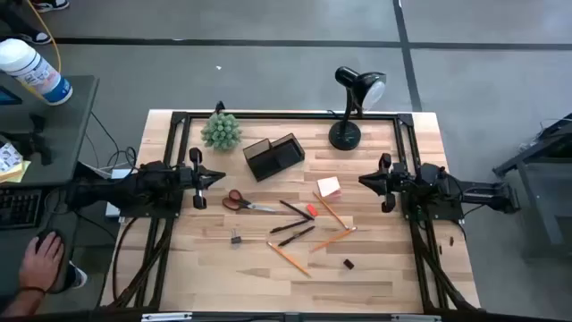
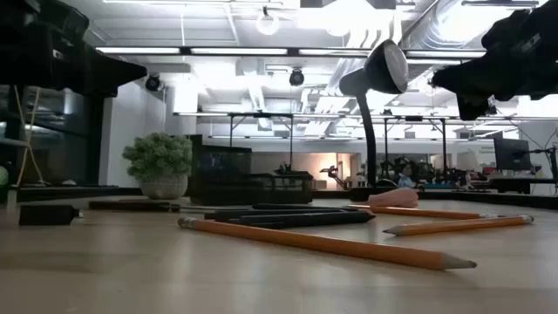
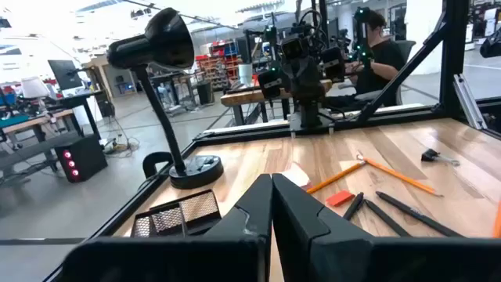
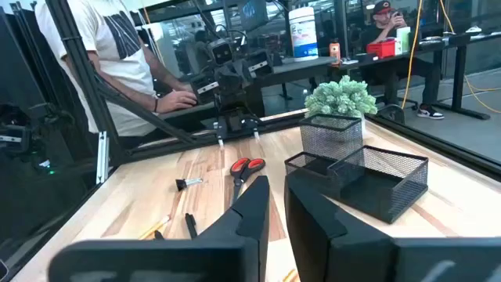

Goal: Pick and place office supplies into organizer

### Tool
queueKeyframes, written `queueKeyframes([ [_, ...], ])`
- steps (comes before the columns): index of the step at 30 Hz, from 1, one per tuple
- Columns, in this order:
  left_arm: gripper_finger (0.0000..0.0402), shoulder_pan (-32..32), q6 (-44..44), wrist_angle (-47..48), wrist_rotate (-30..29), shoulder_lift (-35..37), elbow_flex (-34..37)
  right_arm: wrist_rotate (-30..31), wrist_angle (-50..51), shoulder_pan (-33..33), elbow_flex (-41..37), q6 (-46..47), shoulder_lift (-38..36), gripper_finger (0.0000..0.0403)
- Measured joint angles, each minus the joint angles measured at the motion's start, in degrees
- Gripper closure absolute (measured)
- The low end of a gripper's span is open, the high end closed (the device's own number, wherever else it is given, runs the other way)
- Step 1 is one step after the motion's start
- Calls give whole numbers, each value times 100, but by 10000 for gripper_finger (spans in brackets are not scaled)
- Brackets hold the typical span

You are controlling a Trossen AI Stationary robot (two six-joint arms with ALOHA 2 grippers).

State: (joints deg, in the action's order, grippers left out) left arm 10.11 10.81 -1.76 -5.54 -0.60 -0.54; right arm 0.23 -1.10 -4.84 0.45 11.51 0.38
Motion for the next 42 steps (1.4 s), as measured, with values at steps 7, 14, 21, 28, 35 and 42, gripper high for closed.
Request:
queueKeyframes([
  [7,401,0,0,0,0,-2,0,-2,2,1,0,-2,1,372],
  [14,401,0,0,0,-2,-2,0,-2,0,2,2,0,2,370],
  [21,401,0,0,0,-2,-2,0,-2,2,0,0,0,0,372],
  [28,401,0,0,0,0,0,-2,-2,2,1,1,-2,1,367],
  [35,401,0,0,0,-2,-1,0,-1,1,1,1,-1,1,370],
  [42,401,0,0,0,-2,-2,0,-2,2,0,0,-1,1,366],
])
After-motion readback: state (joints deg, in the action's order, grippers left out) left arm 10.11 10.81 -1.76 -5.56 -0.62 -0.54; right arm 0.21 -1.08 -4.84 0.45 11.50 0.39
